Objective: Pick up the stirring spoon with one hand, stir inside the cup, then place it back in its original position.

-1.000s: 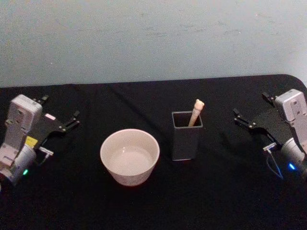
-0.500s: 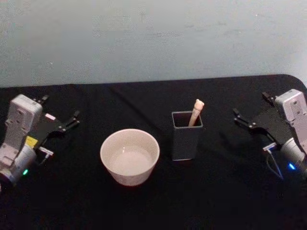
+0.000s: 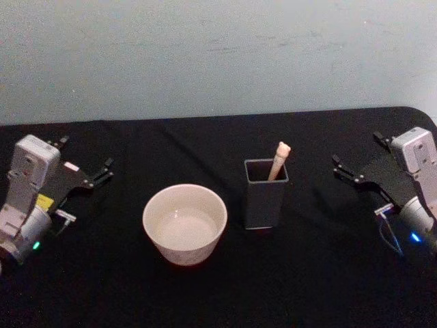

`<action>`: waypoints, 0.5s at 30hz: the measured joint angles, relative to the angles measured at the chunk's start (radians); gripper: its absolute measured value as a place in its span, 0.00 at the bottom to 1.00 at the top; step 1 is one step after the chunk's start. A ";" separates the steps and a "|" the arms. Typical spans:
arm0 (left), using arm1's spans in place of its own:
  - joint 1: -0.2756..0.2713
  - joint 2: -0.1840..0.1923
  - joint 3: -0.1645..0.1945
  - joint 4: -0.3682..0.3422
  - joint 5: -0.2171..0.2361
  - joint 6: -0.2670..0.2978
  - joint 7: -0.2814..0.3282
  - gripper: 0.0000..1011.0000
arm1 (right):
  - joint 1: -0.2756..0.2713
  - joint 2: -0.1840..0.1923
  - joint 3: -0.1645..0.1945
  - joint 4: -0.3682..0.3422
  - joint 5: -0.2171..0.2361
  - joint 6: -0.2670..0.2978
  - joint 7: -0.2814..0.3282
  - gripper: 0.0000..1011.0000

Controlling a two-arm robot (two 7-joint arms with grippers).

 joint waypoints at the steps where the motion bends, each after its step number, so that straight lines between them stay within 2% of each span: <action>1: 0.000 0.000 0.000 0.000 0.000 0.000 0.000 0.99 | 0.000 0.000 0.000 0.000 0.000 0.000 0.000 0.99; 15: 0.000 0.000 0.000 0.000 0.000 0.000 0.000 0.99 | 0.000 0.000 0.000 0.000 0.000 0.000 0.000 0.99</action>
